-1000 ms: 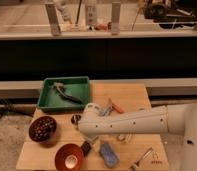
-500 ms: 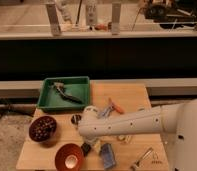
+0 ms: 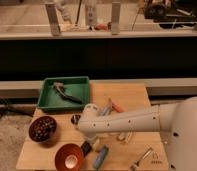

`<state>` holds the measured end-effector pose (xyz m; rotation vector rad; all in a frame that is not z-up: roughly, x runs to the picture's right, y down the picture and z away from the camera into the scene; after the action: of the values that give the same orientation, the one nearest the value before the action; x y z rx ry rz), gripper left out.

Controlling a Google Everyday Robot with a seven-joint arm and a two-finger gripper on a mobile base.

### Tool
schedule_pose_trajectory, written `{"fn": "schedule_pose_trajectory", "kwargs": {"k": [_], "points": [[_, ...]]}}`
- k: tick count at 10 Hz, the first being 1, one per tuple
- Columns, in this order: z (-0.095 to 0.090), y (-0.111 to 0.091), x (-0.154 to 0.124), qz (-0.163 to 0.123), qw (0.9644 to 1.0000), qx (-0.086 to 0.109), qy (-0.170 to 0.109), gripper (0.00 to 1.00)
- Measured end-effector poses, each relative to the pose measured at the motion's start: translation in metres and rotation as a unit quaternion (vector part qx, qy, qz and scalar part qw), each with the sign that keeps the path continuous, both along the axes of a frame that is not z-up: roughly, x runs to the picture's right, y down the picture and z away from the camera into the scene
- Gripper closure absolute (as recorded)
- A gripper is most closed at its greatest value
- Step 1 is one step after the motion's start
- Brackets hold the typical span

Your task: Place eraser in red bowl

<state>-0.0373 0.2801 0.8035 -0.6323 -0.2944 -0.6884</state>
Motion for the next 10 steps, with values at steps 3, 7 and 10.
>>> {"fn": "schedule_pose_trajectory", "kwargs": {"k": [3, 7, 10], "points": [[-0.003, -0.003, 0.001, -0.001, 1.0000, 0.001, 0.000, 0.98], [-0.020, -0.021, 0.002, 0.034, 0.9994, -0.005, -0.007, 1.00], [-0.039, -0.041, 0.010, 0.048, 0.9987, -0.008, 0.015, 1.00]]}}
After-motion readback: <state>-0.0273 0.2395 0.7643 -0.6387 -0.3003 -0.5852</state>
